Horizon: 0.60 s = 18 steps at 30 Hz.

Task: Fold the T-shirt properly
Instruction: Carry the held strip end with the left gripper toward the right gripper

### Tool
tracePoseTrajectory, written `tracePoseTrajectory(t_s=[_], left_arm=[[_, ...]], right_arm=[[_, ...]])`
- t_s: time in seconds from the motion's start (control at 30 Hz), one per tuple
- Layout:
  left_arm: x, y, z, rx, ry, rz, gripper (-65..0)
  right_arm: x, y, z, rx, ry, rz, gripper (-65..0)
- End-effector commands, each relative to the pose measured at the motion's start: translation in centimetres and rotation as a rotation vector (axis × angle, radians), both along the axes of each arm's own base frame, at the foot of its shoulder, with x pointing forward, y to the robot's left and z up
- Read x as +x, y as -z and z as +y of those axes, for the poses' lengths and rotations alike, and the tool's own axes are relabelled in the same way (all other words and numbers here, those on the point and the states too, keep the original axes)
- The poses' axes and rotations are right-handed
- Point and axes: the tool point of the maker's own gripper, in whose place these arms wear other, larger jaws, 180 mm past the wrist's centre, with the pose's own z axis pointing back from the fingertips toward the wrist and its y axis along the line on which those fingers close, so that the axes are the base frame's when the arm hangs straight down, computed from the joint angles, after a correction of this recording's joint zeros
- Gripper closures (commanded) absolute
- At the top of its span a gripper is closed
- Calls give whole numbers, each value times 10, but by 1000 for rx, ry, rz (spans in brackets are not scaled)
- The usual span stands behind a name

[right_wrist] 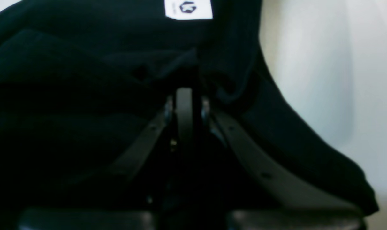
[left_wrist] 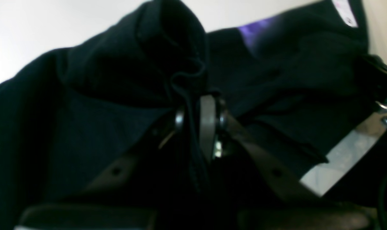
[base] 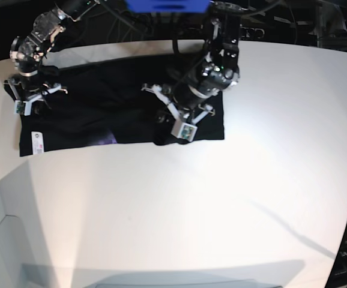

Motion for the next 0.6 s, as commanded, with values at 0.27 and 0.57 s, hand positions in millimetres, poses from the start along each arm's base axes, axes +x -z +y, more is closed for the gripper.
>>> tracePoseTrajectory(t_s=[0.27,0.57], left_arm=[[7,-13,-41,-43,104,-43,-2],[11,-8,-63,-48,167,-44,-2]], right_arm=[[-20,21,5,2,-18,140,0],[-19,21,6,3,-18,140,0]])
